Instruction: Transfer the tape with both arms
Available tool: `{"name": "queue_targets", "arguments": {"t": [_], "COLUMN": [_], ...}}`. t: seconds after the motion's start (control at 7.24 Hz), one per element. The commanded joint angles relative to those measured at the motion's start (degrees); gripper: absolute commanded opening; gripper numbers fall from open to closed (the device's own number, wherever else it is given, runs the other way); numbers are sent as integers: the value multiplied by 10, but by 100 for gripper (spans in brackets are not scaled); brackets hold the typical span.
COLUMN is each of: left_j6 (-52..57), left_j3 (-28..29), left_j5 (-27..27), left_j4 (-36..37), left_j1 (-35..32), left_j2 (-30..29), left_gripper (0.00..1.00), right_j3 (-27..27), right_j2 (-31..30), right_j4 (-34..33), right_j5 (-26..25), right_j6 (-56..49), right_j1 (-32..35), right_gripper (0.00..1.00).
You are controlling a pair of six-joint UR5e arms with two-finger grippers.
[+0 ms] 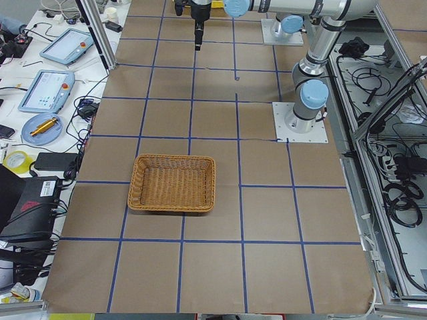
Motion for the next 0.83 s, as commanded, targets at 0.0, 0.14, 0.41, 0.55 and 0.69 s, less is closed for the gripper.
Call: {"name": "queue_targets", "arguments": {"t": [0.0, 0.14, 0.41, 0.55, 0.69], "left_j6": [0, 0, -1, -1, -1], "left_j3": [-4, -5, -3, -5, -4], "left_j5": [-1, -1, -1, 0, 0], "left_j4": [0, 0, 0, 0, 0], "left_j1": [-2, -3, -4, -4, -4], "left_j2": [2, 1, 0, 3, 2], "left_gripper": [100, 100, 100, 100, 100], "right_j3": [2, 3, 2, -2, -1], "right_j2": [1, 0, 1, 1, 1], "right_j4": [-1, -1, -1, -1, 0], "right_j5": [0, -1, -3, -3, -8], "right_j6": [1, 1, 2, 6, 7], "right_j1": [0, 0, 0, 0, 1], "right_gripper": [100, 100, 100, 100, 100]}}
